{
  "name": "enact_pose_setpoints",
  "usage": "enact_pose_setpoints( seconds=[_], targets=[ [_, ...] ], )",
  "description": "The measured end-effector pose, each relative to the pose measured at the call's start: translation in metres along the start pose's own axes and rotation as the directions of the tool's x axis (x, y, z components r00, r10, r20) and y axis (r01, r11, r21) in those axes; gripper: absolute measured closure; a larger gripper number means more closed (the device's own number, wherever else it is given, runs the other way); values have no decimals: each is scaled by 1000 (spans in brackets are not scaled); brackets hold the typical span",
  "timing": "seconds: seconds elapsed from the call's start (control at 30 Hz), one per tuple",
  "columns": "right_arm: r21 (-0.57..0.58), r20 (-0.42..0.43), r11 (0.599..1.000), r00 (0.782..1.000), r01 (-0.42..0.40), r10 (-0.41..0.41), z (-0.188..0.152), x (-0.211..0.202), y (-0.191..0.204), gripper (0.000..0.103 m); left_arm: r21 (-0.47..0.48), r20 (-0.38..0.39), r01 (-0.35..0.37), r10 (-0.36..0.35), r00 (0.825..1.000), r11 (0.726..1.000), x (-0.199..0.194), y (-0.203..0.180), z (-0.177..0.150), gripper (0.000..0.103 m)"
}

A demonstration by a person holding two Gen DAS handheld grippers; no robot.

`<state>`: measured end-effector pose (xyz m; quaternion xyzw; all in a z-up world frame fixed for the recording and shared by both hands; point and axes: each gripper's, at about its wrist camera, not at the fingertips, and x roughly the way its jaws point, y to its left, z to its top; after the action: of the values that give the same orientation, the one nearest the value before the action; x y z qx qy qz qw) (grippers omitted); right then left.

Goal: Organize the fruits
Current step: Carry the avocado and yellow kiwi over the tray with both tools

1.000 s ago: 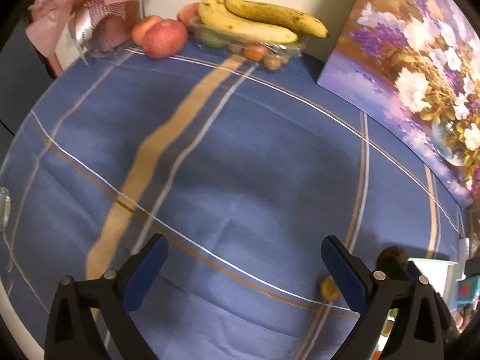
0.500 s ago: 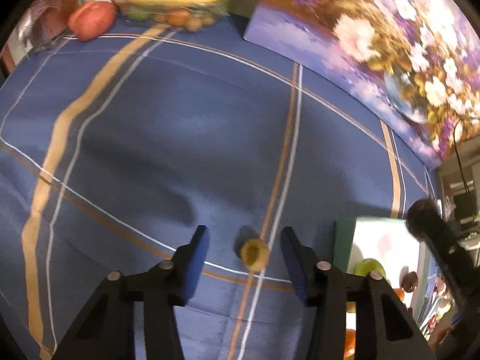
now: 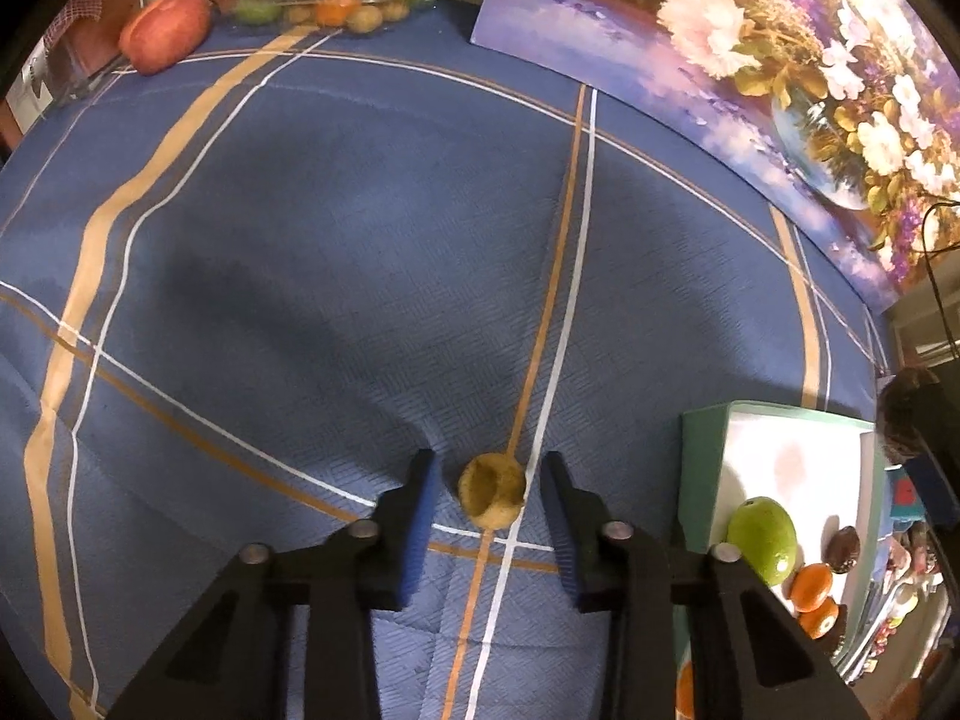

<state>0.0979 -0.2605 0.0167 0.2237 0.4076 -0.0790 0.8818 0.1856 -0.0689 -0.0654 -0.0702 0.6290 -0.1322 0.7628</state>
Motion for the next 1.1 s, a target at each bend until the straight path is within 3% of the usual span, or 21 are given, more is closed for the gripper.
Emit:
enact_pose_setpoints(
  seconds=[0.17,0.5,0.67,1.1],
  targets=[
    [7,8,1000,1000,-4,4,1,-4,-4,46,9,14,-8,8,1000,1000,-1,-4,-1,78],
    [44,27,999,1000,3,-4,5,-16,-22,46,73,98,89,-95,991,993,-42,-34,-1,78],
    [81,38,996,999,28,-32,7,-25,-42,46,130,111,102,-117,987,986,-50,-56,-4,78],
    [172,49,979,991,113,-123,10,-45,-102,46,257,91,110,-138,986,960,-31,-105,-16,78]
  ],
)
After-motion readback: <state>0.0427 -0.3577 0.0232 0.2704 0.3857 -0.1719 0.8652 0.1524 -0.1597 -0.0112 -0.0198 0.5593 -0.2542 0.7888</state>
